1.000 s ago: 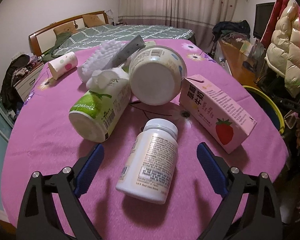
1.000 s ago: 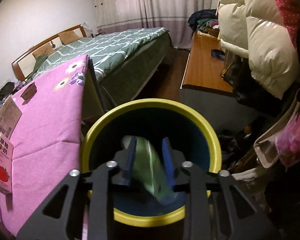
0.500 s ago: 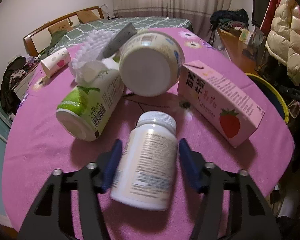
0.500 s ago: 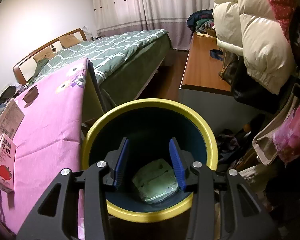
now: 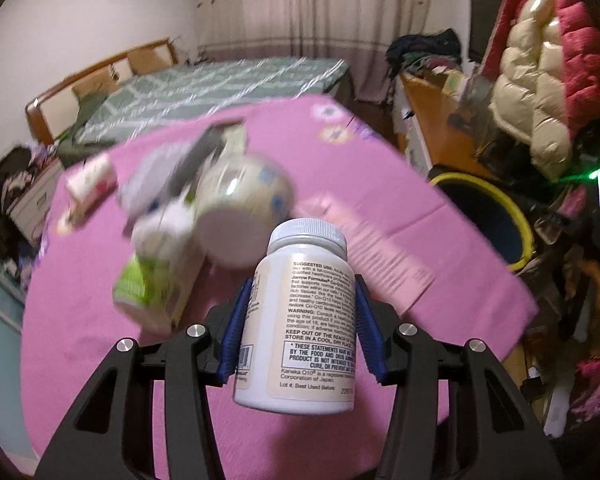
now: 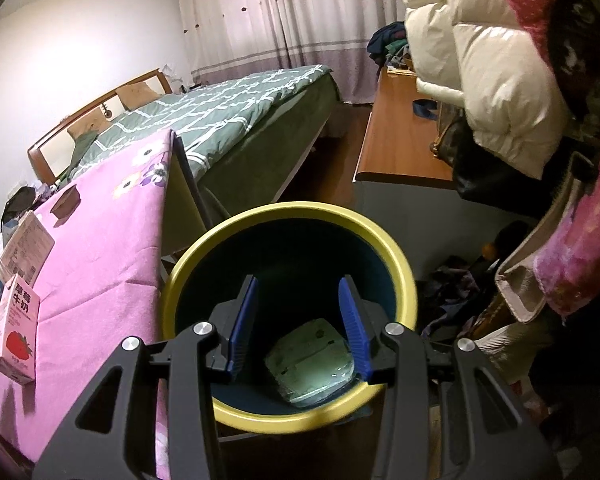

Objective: Collect trash
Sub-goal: 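Carry the white pill bottle over the bin and open the left gripper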

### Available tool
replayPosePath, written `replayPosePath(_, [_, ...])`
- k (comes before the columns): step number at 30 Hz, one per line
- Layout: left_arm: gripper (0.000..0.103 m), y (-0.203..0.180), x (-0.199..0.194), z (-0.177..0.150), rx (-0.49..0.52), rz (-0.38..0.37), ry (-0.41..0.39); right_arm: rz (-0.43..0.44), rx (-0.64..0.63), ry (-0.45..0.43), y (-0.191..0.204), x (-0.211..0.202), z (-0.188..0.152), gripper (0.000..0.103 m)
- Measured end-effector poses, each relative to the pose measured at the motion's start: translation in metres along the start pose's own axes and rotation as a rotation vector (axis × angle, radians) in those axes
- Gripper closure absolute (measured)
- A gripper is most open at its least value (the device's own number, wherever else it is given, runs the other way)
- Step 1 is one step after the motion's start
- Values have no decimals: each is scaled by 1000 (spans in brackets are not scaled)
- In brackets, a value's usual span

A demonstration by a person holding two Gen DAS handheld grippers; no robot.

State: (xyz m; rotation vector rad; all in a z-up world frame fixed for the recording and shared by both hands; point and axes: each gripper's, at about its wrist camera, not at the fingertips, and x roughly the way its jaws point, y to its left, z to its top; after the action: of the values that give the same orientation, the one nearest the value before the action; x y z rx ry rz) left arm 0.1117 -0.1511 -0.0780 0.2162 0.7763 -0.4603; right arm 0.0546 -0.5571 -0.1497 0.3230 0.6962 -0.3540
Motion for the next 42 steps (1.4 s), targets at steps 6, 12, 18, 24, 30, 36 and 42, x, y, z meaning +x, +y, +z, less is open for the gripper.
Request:
replayPosePath(6, [54,-50,0,48,77,-107,-49,-21,24,-19,-16,-9,-2,62])
replayPosePath(12, [54,-124,45,85,167,-225,-29,-68,18,-33,-30,-19,-6,62])
replayPosePath(18, [54,-200,104,106,238,-298,37,-98,34,-22,-49,-20,-10,60])
replayPosePath(24, [54,-243,152,109,254,-313,112,-105,53,-5,-66,-16,-14,59])
replayPosePath(30, [54,-265,187,104,267,-285,152,-100,71,11,-76,-8,-18,59])
replayPosePath(36, [23,-268,190,103,268,-251,122,-96,80,16,-78,-6,-20,59])
replayPosePath(42, [18,-244,137,113,230,-279,38,-84,68,18,-70,-6,-21,57])
